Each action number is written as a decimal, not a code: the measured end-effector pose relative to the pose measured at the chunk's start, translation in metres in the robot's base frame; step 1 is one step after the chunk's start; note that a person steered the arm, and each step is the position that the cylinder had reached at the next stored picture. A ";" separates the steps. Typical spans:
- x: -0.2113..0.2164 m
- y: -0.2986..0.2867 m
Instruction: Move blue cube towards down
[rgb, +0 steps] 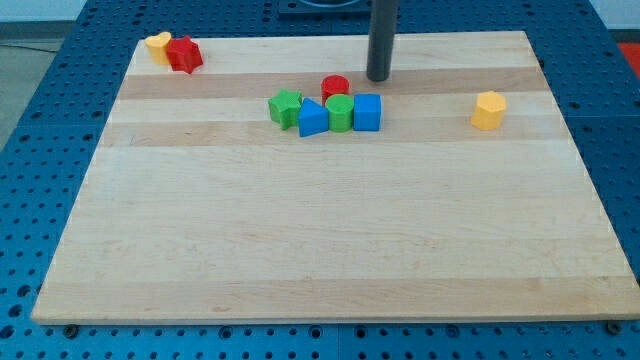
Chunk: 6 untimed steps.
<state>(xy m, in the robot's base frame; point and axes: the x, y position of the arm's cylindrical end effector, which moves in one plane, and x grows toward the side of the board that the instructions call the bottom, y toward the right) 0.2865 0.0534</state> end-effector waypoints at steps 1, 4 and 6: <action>0.023 -0.008; 0.095 -0.020; 0.163 -0.050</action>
